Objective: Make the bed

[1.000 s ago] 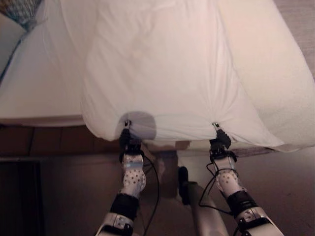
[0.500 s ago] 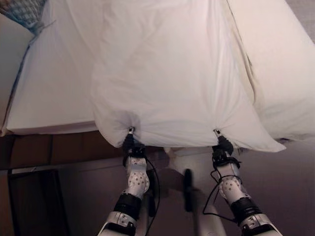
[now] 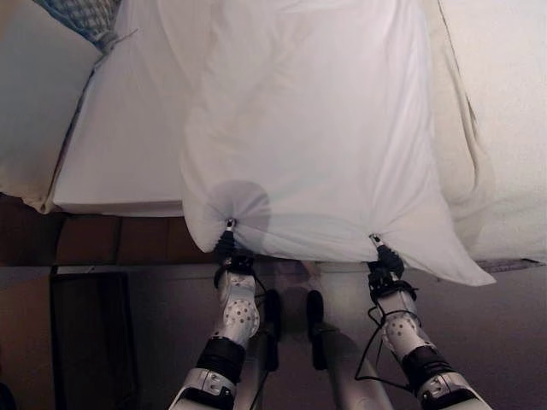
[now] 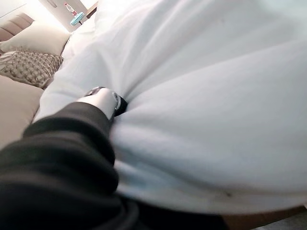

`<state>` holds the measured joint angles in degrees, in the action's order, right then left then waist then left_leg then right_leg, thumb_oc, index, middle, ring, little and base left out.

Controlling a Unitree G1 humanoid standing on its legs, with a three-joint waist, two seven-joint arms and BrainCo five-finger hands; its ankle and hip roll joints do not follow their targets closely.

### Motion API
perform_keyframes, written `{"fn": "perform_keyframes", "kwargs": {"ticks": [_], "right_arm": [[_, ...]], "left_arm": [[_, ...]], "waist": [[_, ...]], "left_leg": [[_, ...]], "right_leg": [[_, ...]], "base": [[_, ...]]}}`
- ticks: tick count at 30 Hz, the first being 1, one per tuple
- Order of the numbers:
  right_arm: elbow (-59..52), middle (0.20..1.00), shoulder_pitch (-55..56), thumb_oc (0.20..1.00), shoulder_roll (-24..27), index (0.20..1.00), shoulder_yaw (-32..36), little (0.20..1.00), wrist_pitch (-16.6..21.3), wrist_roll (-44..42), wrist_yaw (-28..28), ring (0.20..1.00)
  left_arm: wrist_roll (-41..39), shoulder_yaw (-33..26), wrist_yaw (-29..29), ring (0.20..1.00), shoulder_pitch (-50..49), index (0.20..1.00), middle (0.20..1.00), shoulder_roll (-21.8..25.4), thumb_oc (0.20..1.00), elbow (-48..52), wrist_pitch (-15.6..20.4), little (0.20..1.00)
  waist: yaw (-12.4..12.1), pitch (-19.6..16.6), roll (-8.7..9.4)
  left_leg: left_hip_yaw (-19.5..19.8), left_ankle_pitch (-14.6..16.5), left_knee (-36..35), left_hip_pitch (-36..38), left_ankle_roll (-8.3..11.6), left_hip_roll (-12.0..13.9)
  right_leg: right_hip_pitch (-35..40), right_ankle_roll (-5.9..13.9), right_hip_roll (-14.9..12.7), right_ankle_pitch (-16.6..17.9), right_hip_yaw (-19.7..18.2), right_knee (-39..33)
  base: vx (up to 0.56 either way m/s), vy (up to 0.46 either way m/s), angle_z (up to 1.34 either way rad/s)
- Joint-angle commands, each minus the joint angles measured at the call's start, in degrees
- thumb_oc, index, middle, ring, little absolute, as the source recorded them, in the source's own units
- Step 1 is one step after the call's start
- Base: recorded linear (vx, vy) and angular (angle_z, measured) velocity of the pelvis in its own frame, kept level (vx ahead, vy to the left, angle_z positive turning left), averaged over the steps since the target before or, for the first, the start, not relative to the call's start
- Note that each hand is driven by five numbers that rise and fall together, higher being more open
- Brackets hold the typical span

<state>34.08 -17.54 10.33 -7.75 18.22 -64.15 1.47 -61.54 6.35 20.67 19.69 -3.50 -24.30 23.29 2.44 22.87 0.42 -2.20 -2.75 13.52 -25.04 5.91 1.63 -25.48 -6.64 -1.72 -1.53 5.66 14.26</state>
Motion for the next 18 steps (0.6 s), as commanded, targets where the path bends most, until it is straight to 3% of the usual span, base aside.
{"fn": "perform_keyframes", "kwargs": {"ticks": [1,2,5,7,10,12,15,18], "right_arm": [[0.8,0.2,6.0,0.2,6.9,0.2,3.0,0.2,3.2,0.7,0.9,0.2],[0.7,0.2,5.6,0.2,7.1,0.2,2.6,0.2,3.3,1.0,0.9,0.2],[-0.1,0.2,4.6,0.2,7.8,0.2,0.9,0.2,3.0,4.3,1.8,0.2],[0.0,0.2,3.7,0.2,7.8,0.2,0.4,0.2,2.8,5.7,2.2,0.2],[1.5,0.2,3.4,0.2,8.1,0.2,0.1,0.2,2.0,8.4,3.1,0.2],[3.3,0.2,2.9,0.2,7.9,0.2,-0.7,0.2,1.9,11.8,5.2,0.2],[7.5,0.2,2.0,0.2,7.0,0.2,-2.1,0.2,0.8,12.5,5.2,0.2],[13.7,0.2,0.7,0.2,4.7,0.2,-4.2,0.2,-0.9,12.2,4.6,0.2]], "left_arm": [[3.6,-11.1,4.2,0.2,-3.4,0.2,0.2,7.8,0.2,3.3,8.2,0.2],[4.4,-11.7,5.3,0.2,-3.0,0.2,0.2,8.3,0.2,2.6,8.4,0.2],[4.7,-12.0,7.7,0.2,-1.2,0.2,0.2,8.5,0.2,1.1,9.2,0.2],[5.0,-11.7,9.1,0.2,0.6,0.2,0.2,8.6,0.2,0.0,9.6,0.2],[5.3,-12.2,11.7,0.2,1.5,0.2,0.2,7.7,0.2,-2.2,10.7,0.2],[6.6,-12.4,12.8,0.2,1.5,0.2,0.2,7.9,0.2,-4.6,9.8,0.2],[5.2,-12.9,12.7,0.2,3.4,0.2,0.2,7.9,0.2,-11.2,9.5,0.2],[4.0,-13.5,13.0,0.2,5.9,0.2,0.2,8.3,0.2,-21.1,7.4,0.2]], "waist": [[-1.8,-2.3,0.93],[-1.9,-2.4,1.01],[-1.9,-1.8,-0.45],[-2.4,-1.1,-0.73],[-1.9,-0.5,-1.14],[-2.1,-0.1,-1.35],[-1.6,0.6,-2.03],[-1.2,1.0,-2.18]], "left_leg": [[5.9,-6.3,-10.5,-0.7,-1.22,6.2],[7.0,-7.3,-13.9,0.1,-0.6,8.0],[2.2,-8.2,-18.2,2.6,0.71,10.6],[1.8,-8.2,-17.7,2.0,0.94,9.2],[-0.4,-4.3,-8.9,-2.2,0.07,4.8],[-0.7,-2.9,-6.5,-2.9,-0.25,3.0],[-0.2,-1.9,-5.8,-3.3,-0.94,1.2],[1.2,-1.8,-6.2,-3.3,-1.5,0.4]], "right_leg": [[-1.1,10.15,0.9,1.0,-5.3,-3.2],[-1.8,10.44,1.0,0.1,-5.7,-1.7],[-4.7,11.55,-0.1,-0.7,-4.6,2.0],[-5.9,12.56,-2.2,0.4,-4.4,1.8],[-4.7,15.37,-7.6,3.3,-4.9,-0.8],[-2.9,15.89,-9.2,4.7,-5.7,-3.3],[-1.1,16.1,-10.0,5.7,-8.3,-6.3],[-1.1,15.75,-8.9,5.3,-11.4,-6.0]], "base": [[0.03,0.164,0.04],[0.04,0.242,-0.04],[-0.02,0.288,-0.2],[-0.05,0.361,-0.23],[0.03,0.453,-0.01],[0.07,0.398,0.43],[0.08,0.244,0.6],[0.06,0.108,0.52]]}}
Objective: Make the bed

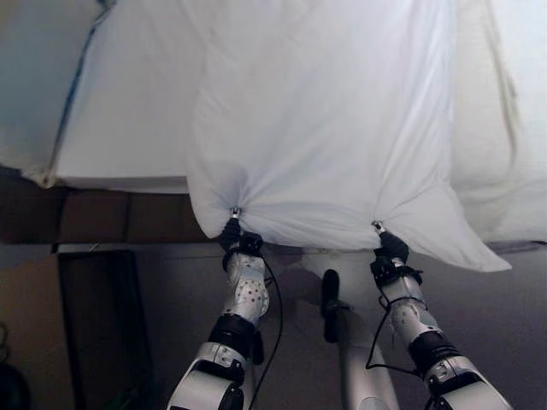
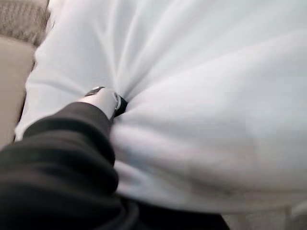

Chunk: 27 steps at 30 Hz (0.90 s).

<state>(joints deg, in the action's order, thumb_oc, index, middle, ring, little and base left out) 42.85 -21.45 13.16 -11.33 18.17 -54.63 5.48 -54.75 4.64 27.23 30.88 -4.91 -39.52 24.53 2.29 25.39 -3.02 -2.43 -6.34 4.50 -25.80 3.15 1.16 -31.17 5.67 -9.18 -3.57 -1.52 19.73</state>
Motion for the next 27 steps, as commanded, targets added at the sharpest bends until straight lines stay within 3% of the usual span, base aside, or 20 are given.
{"fn": "perform_keyframes", "kwargs": {"ticks": [1,4,9,16,17,18,19,20,24,27], "right_arm": [[7.1,0.2,4.4,0.2,1.0,0.2,-1.0,0.2,-1.7,2.9,0.1,0.2],[13.5,0.2,3.7,0.2,-1.0,0.2,-1.4,0.2,-4.1,3.3,-0.6,0.2],[22.5,0.2,3.7,0.2,-3.5,0.2,-1.3,0.2,-8.6,5.2,0.0,0.2],[26.3,0.2,4.7,0.2,-4.7,0.2,-1.6,0.2,-12.1,6.8,-0.3,0.2],[26.8,0.304,4.6,0.304,-4.8,0.304,-1.2,0.304,-12.4,6.5,0.0,0.304],[27.4,0.633,4.5,0.633,-4.9,0.633,-0.8,0.633,-12.6,6.6,0.4,0.633],[28.4,0.827,4.3,0.827,-5.0,0.827,-0.4,0.827,-13.0,6.5,1.0,0.827],[29.1,1.0,4.1,1.0,-5.3,1.0,-0.3,1.0,-13.4,6.5,1.5,1.0],[31.6,1.0,3.8,1.0,-5.8,1.0,1.4,1.0,-14.2,5.5,2.7,1.0],[33.0,1.0,3.2,1.0,-6.1,1.0,3.8,1.0,-14.0,2.7,4.6,1.0]], "left_arm": [[-3.1,-12.8,6.4,0.2,-5.0,0.2,0.2,9.9,0.2,-9.5,5.1,0.2],[-3.9,-14.7,7.4,0.2,-3.8,0.2,0.2,10.0,0.2,-18.1,2.7,0.2],[-3.3,-18.8,10.3,0.2,-2.5,0.2,0.2,11.0,0.2,-30.4,-2.1,0.2],[0.0,-19.2,13.2,0.2,-4.4,0.2,0.2,11.7,0.2,-35.6,-6.8,0.2],[0.2,-18.8,12.9,0.2,-4.5,0.2,0.2,11.7,0.2,-35.7,-7.5,0.2],[0.4,-18.2,12.2,0.583,-4.5,0.583,0.583,11.6,0.583,-35.5,-8.0,0.583],[0.4,-17.6,11.4,0.711,-4.6,0.711,0.711,11.4,0.711,-35.3,-8.4,0.711],[0.0,-16.9,10.7,1.0,-4.6,1.0,1.0,11.3,1.0,-34.8,-8.4,1.0],[-0.8,-14.6,6.1,1.0,-5.4,1.0,1.0,11.1,1.0,-33.3,-9.2,1.0],[-1.2,-11.7,0.0,1.0,-6.2,1.0,1.0,11.3,1.0,-34.2,-13.2,1.0]], "waist": [[-1.3,-1.6,1.71],[-1.7,-2.0,2.67],[-1.3,-3.0,3.42],[-0.7,-3.7,4.03],[-0.6,-3.7,3.98],[-0.6,-3.7,3.96],[-0.6,-3.8,3.91],[-0.6,-3.8,3.82],[-0.7,-4.0,3.6],[-0.4,-4.7,3.19]], "left_leg": [[1.1,1.7,3.0,-2.5,1.36,1.1],[0.5,1.4,2.1,-2.3,1.9,1.8],[0.3,0.4,0.4,-1.7,2.96,2.7],[-0.4,0.8,0.1,-0.6,3.09,3.1],[-0.4,0.7,0.0,-0.5,3.13,3.1],[-0.3,0.7,-0.1,-0.3,3.15,3.2],[-0.3,0.7,-0.1,-0.2,3.11,3.2],[-0.2,0.8,-0.1,0.0,3.11,3.2],[0.1,0.8,-0.6,0.7,3.07,3.2],[0.0,0.8,-1.0,1.7,3.05,3.3]], "right_leg": [[4.6,3.57,-2.0,7.9,-3.2,-12.2],[5.9,4.47,-3.5,9.3,-0.5,-14.6],[6.7,4.57,-3.9,9.6,0.7,-16.2],[7.1,4.56,-3.9,9.7,0.4,-16.3],[7.2,4.54,-4.0,9.7,0.5,-16.3],[7.2,4.57,-3.9,9.6,0.5,-16.2],[7.2,4.61,-3.9,9.6,0.5,-16.1],[7.3,4.61,-3.9,9.6,0.5,-16.0],[7.9,4.67,-3.9,9.4,0.7,-16.0],[8.5,4.89,-3.8,9.7,0.5,-16.4]], "base": [[0.05,0.024,0.3],[0.04,-0.01,0.01],[0.04,-0.018,-0.17],[0.04,-0.004,-0.06],[0.03,0.0,0.01],[0.03,-0.011,0.01],[0.0,0.0,0.0],[0.0,0.0,0.0],[0.03,-0.012,0.04],[0.04,-0.01,0.0]]}}
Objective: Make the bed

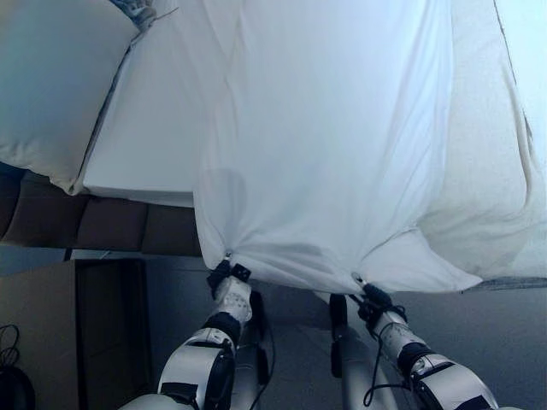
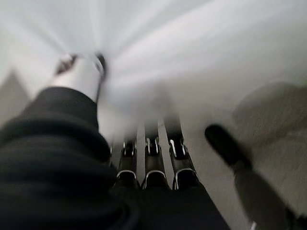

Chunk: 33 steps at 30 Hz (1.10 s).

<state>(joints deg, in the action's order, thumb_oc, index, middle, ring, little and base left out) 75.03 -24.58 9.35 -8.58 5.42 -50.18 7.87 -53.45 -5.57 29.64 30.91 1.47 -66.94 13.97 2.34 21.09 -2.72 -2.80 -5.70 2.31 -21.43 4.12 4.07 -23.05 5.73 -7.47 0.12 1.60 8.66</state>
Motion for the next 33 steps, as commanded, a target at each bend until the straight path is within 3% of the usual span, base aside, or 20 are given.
{"fn": "perform_keyframes", "kwargs": {"ticks": [1,8,14,18,19,21,22,24,26,28,33], "right_arm": [[1.1,1.0,6.5,1.0,-2.0,1.0,1.6,1.0,-1.4,-1.9,1.8,1.0],[3.2,1.0,10.2,1.0,0.4,1.0,6.3,1.0,-2.5,-2.1,-1.5,1.0],[0.6,1.0,13.6,1.0,1.9,1.0,7.4,1.0,-1.0,-1.1,-4.8,1.0],[-11.9,1.0,17.9,1.0,1.7,1.0,5.4,1.0,2.4,-3.8,-9.8,1.0],[-11.9,1.0,17.9,1.0,1.7,1.0,5.4,1.0,2.3,-3.8,-9.8,1.0],[-22.6,1.0,20.6,1.0,3.8,1.0,-1.8,1.0,4.5,2.8,-13.5,1.0],[-26.3,1.0,20.5,1.0,5.3,1.0,-3.7,1.0,5.1,4.4,-14.4,1.0],[-26.5,1.0,20.0,1.0,5.7,1.0,-4.2,1.0,5.4,3.3,-14.6,1.0],[-32.9,1.0,17.3,1.0,8.7,1.0,-8.3,1.0,5.9,4.5,-18.9,1.0],[-34.4,1.0,14.5,1.0,9.8,1.0,-10.5,1.0,5.0,4.7,-20.6,1.0],[-34.3,1.0,5.5,1.0,12.4,1.0,-15.8,1.0,3.1,5.0,-26.4,1.0]], "left_arm": [[-1.8,-1.1,-3.3,1.0,-6.6,1.0,1.0,5.1,1.0,-7.4,-3.2,1.0],[6.6,1.6,-7.4,1.0,-10.2,1.0,1.0,6.4,1.0,-10.2,-7.0,1.0],[13.8,6.0,-8.9,1.0,-14.3,1.0,1.0,6.4,1.0,-5.0,-4.5,1.0],[29.2,18.0,-16.6,1.0,-21.8,1.0,1.0,11.3,1.0,15.8,-1.2,1.0],[29.2,18.0,-16.6,1.0,-21.9,1.0,1.0,11.3,1.0,15.8,-1.2,1.0],[36.0,22.4,-21.8,1.0,-23.9,1.0,1.0,16.3,1.0,22.7,2.2,1.0],[36.2,24.3,-25.3,1.0,-23.7,1.0,1.0,17.7,1.0,24.8,2.9,1.0],[35.6,25.2,-26.9,1.0,-23.1,1.0,1.0,17.8,1.0,24.4,2.9,1.0],[32.4,29.8,-34.0,1.0,-20.0,1.0,1.0,19.7,1.0,30.1,3.8,1.0],[27.6,31.4,-38.9,1.0,-17.7,1.0,1.0,19.1,1.0,30.5,1.7,1.0],[31.5,37.6,-43.2,1.0,-7.8,1.0,1.0,20.4,1.0,30.9,1.8,1.0]], "waist": [[-0.5,-0.7,2.83],[0.4,-2.6,2.49],[0.4,-2.9,2.07],[0.1,-2.0,1.72],[0.1,-2.1,1.72],[-0.1,-1.9,1.64],[-0.1,-1.8,1.64],[0.0,-1.9,1.63],[0.2,-1.4,1.56],[0.4,-0.9,1.47],[0.6,0.9,1.62]], "left_leg": [[0.3,0.2,1.0,-2.3,1.99,0.4],[0.0,0.2,-0.3,-0.2,1.97,0.9],[0.6,-0.3,-1.2,0.7,2.05,1.0],[1.4,-0.7,-1.4,0.7,2.12,1.1],[1.3,-0.8,-1.4,0.5,2.12,1.1],[1.4,-0.9,-1.8,0.5,2.25,1.1],[1.4,-0.9,-1.9,0.4,2.25,1.1],[1.3,-0.9,-1.7,0.1,2.25,1.1],[1.0,-0.8,-1.2,-0.6,2.3,1.1],[0.8,-0.7,-0.5,-1.3,2.34,1.2],[0.8,-0.2,2.3,-3.9,2.61,1.5]], "right_leg": [[0.7,4.84,-5.6,6.0,-2.7,-5.5],[2.2,4.8,-5.6,6.1,-2.9,-6.4],[3.1,4.83,-5.5,5.9,-2.5,-6.5],[3.4,5.02,-5.2,5.4,-1.8,-6.3],[3.2,5.02,-5.2,5.5,-1.9,-6.4],[3.1,5.13,-5.1,5.2,-1.7,-6.2],[2.9,5.15,-5.0,5.2,-1.8,-6.2],[2.6,5.17,-5.0,5.2,-1.9,-6.1],[1.4,5.14,-4.6,4.9,-2.5,-5.2],[0.4,4.97,-4.5,4.7,-2.8,-4.5],[-3.1,4.64,-3.3,3.6,-3.7,-1.0]], "base": [[0.03,0.003,0.02],[0.04,-0.004,-0.02],[0.0,-0.008,0.0],[-0.01,-0.032,0.03],[0.0,0.0,0.0],[0.0,0.0,0.0],[0.0,0.0,0.0],[-0.02,0.0,-0.03],[-0.04,0.006,-0.01],[-0.05,-0.008,0.02],[-0.07,-0.02,-0.03]]}}
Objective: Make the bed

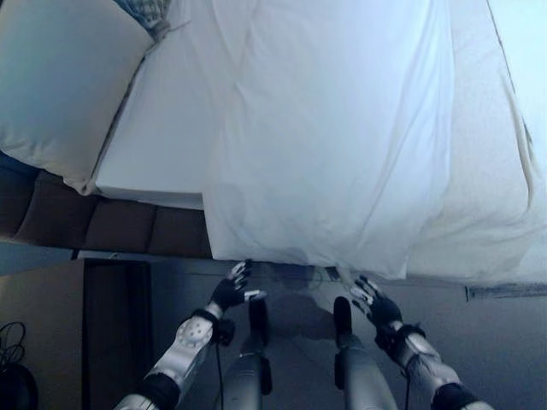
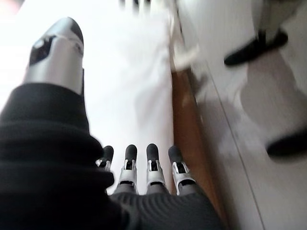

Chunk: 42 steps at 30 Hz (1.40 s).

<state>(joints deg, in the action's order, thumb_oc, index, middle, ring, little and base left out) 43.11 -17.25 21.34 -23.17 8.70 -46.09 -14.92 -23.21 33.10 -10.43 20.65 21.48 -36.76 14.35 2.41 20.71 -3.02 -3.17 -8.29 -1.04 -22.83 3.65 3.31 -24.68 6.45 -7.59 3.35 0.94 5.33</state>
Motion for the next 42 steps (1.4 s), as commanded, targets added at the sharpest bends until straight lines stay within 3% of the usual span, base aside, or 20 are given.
{"fn": "perform_keyframes", "kwargs": {"ticks": [1,4,7,10,19,26,34,42], "right_arm": [[-2.1,1.0,-3.7,1.0,0.7,1.0,-1.7,1.0,0.0,1.0,-4.1,1.0],[-1.0,1.0,-9.5,1.0,1.0,1.0,-3.5,1.0,-1.5,-0.2,-6.5,1.0],[1.7,1.0,-16.1,1.0,1.1,1.0,-5.8,1.0,-2.7,-0.6,-8.4,1.0],[3.8,1.0,-20.1,1.0,0.6,1.0,-6.0,1.0,-2.6,-0.5,-8.1,1.0],[8.2,1.0,-34.8,1.0,2.2,1.0,-5.3,1.0,-1.6,-3.4,-6.9,1.0],[12.2,1.0,-45.7,1.0,3.7,1.0,-6.1,1.0,0.1,-6.6,-3.7,1.0],[22.2,1.0,-55.5,1.0,4.3,1.0,-6.7,1.0,0.7,-8.5,1.4,1.0],[27.8,1.0,-57.8,1.0,6.9,1.0,-1.2,1.0,2.5,-11.0,9.1,1.0]], "left_arm": [[0.9,-0.3,-4.1,1.0,4.4,1.0,1.0,0.7,1.0,0.9,1.5,1.0],[1.0,2.8,-7.4,1.0,10.8,1.0,1.0,2.1,1.0,0.4,1.1,1.0],[-4.5,5.5,-13.0,1.0,17.9,1.0,1.0,2.5,1.0,-0.7,-1.3,1.0],[-5.7,5.3,-13.6,1.0,21.6,1.0,1.0,2.2,1.0,-2.5,-1.1,1.0],[-4.8,-0.6,-3.4,1.0,34.8,1.0,1.0,0.8,1.0,-10.6,3.5,1.0],[-1.6,-1.5,5.4,1.0,44.6,1.0,1.0,5.2,1.0,-18.8,5.3,1.0],[-2.8,-2.9,12.0,1.0,52.8,1.0,1.0,8.0,1.0,-27.9,4.8,1.0],[-3.3,-7.1,19.7,1.0,54.1,1.0,1.0,11.0,1.0,-32.7,3.3,1.0]], "waist": [[0.6,1.7,1.96],[0.6,3.0,2.05],[0.9,3.5,1.89],[0.9,3.4,1.92],[1.1,3.4,2.85],[1.3,3.1,3.22],[1.4,3.4,3.62],[1.4,3.1,3.22]], "left_leg": [[1.2,2.5,6.5,-3.5,3.15,2.3],[1.5,2.8,9.5,-6.5,3.41,2.4],[2.2,3.9,13.6,-10.9,3.35,2.4],[1.8,4.5,16.9,-14.4,3.62,2.8],[1.9,7.8,27.5,-25.8,3.61,3.6],[1.4,9.0,33.3,-32.3,3.89,3.8],[0.8,8.3,31.9,-33.4,4.22,4.0],[0.5,7.0,28.0,-31.4,4.83,4.1]], "right_leg": [[-2.3,3.82,-3.0,0.1,-3.1,3.0],[-5.4,3.36,-2.4,-0.9,-3.2,6.4],[-10.0,3.15,-2.1,-2.1,-3.6,11.1],[-13.7,2.82,-1.8,-2.7,-4.2,14.3],[-25.2,2.03,-1.4,-4.0,-5.5,22.8],[-31.9,1.5,-1.7,-4.9,-6.0,27.9],[-33.0,1.87,-1.9,-4.1,-5.6,26.7],[-31.0,2.03,-2.4,-3.6,-4.7,23.5]], "base": [[-0.08,-0.034,-0.09],[-0.09,-0.034,-0.02],[-0.09,-0.026,0.05],[-0.06,-0.006,0.16],[-0.04,0.011,-0.03],[-0.01,0.006,-0.03],[-0.02,0.002,0.0],[0.0,0.0,0.0]]}}
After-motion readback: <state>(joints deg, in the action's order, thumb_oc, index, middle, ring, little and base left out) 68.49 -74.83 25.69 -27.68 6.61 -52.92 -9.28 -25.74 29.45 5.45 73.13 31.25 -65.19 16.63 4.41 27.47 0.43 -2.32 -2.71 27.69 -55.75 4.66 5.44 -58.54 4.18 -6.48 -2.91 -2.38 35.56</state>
